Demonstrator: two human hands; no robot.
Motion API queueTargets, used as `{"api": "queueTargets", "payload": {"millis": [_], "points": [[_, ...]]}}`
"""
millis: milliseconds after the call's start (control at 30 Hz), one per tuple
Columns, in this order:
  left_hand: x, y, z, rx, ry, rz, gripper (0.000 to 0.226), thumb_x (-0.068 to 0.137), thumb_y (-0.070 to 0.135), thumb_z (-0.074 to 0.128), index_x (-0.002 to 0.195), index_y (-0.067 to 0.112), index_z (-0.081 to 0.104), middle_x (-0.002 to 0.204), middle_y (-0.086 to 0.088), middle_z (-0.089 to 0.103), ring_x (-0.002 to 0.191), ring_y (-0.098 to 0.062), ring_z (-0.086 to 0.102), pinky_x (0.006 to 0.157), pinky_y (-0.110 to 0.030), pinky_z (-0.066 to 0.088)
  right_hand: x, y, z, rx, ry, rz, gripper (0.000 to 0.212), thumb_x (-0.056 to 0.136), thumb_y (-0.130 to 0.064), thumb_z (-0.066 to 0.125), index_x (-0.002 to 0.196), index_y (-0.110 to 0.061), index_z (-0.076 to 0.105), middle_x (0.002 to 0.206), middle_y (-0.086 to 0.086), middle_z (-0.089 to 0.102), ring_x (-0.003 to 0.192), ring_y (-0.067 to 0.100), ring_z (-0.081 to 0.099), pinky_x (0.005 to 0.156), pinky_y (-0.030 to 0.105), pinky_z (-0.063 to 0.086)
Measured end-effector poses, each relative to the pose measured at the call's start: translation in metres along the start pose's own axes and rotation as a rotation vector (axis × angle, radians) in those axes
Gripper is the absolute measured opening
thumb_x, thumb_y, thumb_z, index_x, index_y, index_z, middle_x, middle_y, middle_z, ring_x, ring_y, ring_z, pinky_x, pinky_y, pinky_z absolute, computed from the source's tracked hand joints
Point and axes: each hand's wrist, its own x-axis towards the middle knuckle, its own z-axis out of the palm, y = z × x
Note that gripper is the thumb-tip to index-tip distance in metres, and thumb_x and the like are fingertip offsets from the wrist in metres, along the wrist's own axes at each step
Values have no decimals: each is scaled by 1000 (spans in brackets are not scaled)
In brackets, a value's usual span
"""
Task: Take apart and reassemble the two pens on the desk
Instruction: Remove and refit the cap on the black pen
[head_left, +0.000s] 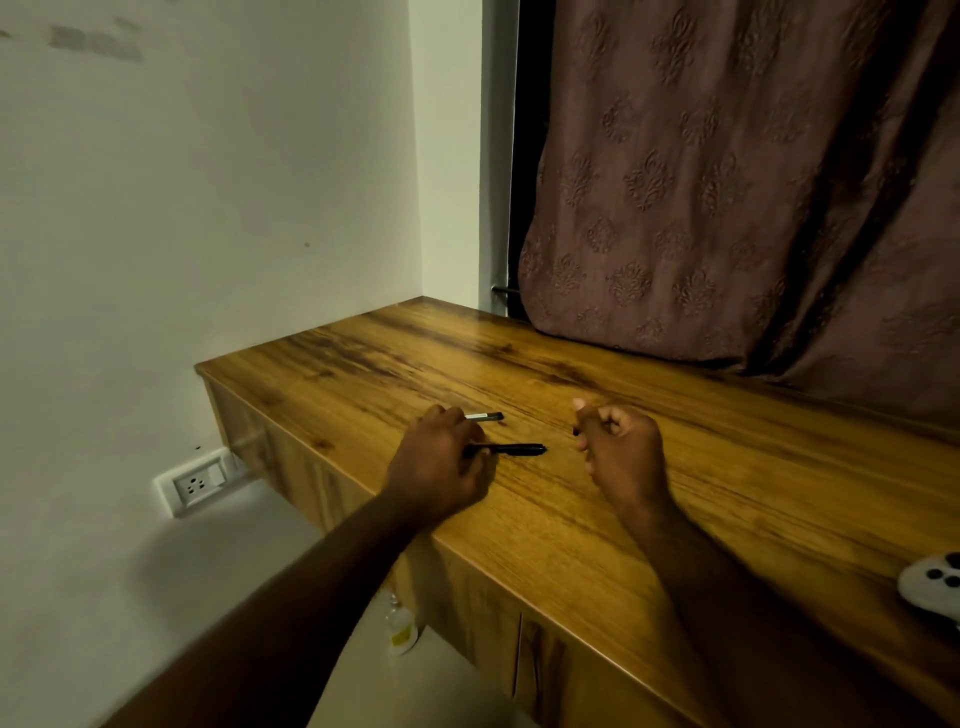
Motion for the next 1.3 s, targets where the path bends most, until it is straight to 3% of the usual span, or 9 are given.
{"api": "queueTargets", "payload": {"millis": [100, 167, 300, 467, 733, 1033, 1167, 1300], "points": [[4, 10, 5, 168, -113, 118, 37, 84, 44, 53, 111, 20, 65, 110, -4, 61, 104, -23, 52, 85, -39, 43, 18, 12, -18, -148, 236, -13, 33, 92, -37, 58, 68, -13, 59, 65, 5, 64, 60, 25, 58, 61, 36, 49], [8, 13, 9, 173, -147, 113, 42, 85, 44, 52, 117, 19, 62, 117, -6, 59, 110, -25, 50, 89, -39, 40, 27, 19, -27, -295, 290, 17, 20, 88, -31, 62, 73, -19, 58, 72, 1, 65, 72, 28, 64, 69, 38, 52], [14, 15, 15, 134, -172, 66, 44, 86, 43, 54, 122, 19, 60, 121, -6, 58, 113, -25, 48, 91, -39, 39, 30, 24, -23, -480, 167, 85, 14, 76, -23, 68, 66, -25, 58, 73, -2, 67, 75, 24, 66, 71, 33, 54], [16, 14, 18, 133, -190, 31, 43, 86, 42, 53, 121, 19, 61, 125, -7, 58, 116, -26, 47, 93, -39, 39, 26, 24, -8, -769, 14, 38, 18, 72, -40, 69, 73, -23, 63, 80, -3, 67, 76, 22, 63, 66, 32, 53], [17, 13, 20, 41, -216, -16, 33, 87, 36, 54, 113, 19, 66, 120, -10, 60, 112, -29, 52, 92, -39, 42, 25, 23, -5, -981, 13, -20, 21, 80, -38, 61, 85, -19, 68, 93, 2, 68, 87, 27, 64, 70, 33, 53], [17, 10, 21, 28, -200, -7, 30, 86, 34, 53, 108, 20, 68, 115, -8, 62, 106, -25, 54, 89, -39, 45, 26, 22, -4, -1014, 40, 9, 18, 86, -32, 58, 84, -16, 66, 91, 5, 68, 86, 30, 64, 66, 30, 47], [16, 8, 21, -3, -191, -14, 24, 87, 29, 54, 105, 20, 68, 110, -6, 64, 104, -23, 55, 90, -40, 47, 27, 21, -10, -831, 158, 87, 16, 88, -32, 58, 84, -18, 66, 87, 2, 69, 83, 29, 65, 66, 30, 48], [15, 9, 18, -49, -146, 15, 17, 85, 25, 57, 97, 18, 68, 100, -7, 67, 96, -25, 60, 84, -40, 49, 29, 26, -15, -629, 163, 67, 14, 92, -25, 58, 78, -23, 61, 90, 1, 73, 79, 22, 65, 69, 31, 51]]}}
